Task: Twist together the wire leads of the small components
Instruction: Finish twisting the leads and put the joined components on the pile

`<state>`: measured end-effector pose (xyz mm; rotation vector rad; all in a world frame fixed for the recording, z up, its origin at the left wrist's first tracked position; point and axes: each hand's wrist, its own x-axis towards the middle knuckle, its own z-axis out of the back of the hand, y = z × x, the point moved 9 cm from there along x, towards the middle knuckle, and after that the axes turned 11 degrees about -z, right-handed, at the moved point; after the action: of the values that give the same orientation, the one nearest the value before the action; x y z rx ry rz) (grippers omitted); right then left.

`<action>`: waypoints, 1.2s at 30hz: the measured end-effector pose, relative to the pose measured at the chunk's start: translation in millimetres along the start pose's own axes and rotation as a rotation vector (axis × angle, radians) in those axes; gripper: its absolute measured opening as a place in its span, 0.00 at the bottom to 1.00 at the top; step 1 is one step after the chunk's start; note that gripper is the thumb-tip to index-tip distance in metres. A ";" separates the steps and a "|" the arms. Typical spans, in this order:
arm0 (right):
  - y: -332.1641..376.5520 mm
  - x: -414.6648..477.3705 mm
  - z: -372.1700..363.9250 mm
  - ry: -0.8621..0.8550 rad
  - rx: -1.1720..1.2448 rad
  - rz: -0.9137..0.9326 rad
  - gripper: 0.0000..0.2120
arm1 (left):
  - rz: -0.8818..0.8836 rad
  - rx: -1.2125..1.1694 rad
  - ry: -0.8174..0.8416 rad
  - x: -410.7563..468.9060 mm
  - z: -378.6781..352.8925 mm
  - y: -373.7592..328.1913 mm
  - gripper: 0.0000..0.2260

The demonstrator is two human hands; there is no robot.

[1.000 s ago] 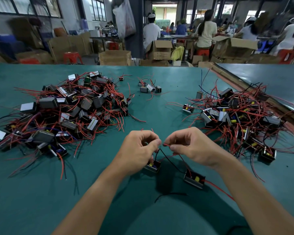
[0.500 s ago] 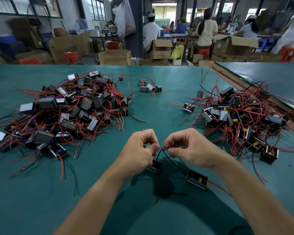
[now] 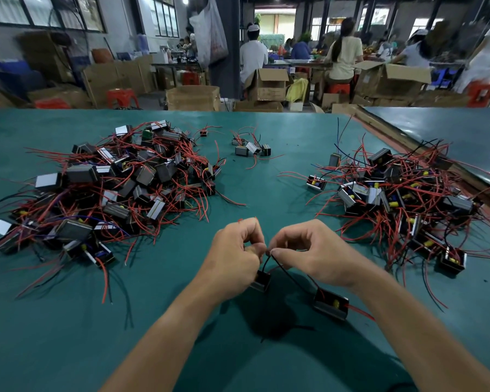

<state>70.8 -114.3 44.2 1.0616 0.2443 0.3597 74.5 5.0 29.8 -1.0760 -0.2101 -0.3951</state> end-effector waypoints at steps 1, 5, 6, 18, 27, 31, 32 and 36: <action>1.8 -0.6 -0.3 -0.003 0.004 0.010 0.10 | -0.002 -0.014 0.005 -0.2 -0.4 -2.1 0.16; 6.5 -2.5 4.4 -0.031 0.009 0.028 0.12 | 0.031 -0.178 0.010 -0.6 -3.5 -7.0 0.16; 6.6 -2.6 6.0 -0.039 0.007 0.025 0.12 | 0.041 -0.223 0.012 -0.8 -4.0 -7.6 0.16; 6.1 -2.3 29.0 -0.230 0.033 0.031 0.16 | 0.075 -0.218 0.041 -2.5 -12.8 -8.1 0.13; -0.4 -1.5 27.1 -0.176 0.223 -0.052 0.09 | 0.159 -0.285 0.122 -9.8 -16.4 -6.5 0.07; -1.9 -2.3 26.6 -0.169 0.211 -0.084 0.08 | 0.202 -0.350 0.201 -12.8 -20.9 -2.6 0.04; -1.6 -2.3 25.8 -0.162 0.204 -0.082 0.08 | 0.212 -0.365 0.228 -13.9 -22.0 -1.8 0.03; 4.2 -4.7 20.1 -0.103 0.181 -0.053 0.09 | 0.218 -0.391 0.328 -18.8 -26.4 -4.6 0.02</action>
<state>73.1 -130.5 57.5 1.2455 0.2156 0.2373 54.9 -16.3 14.6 -1.3815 0.2866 -0.4185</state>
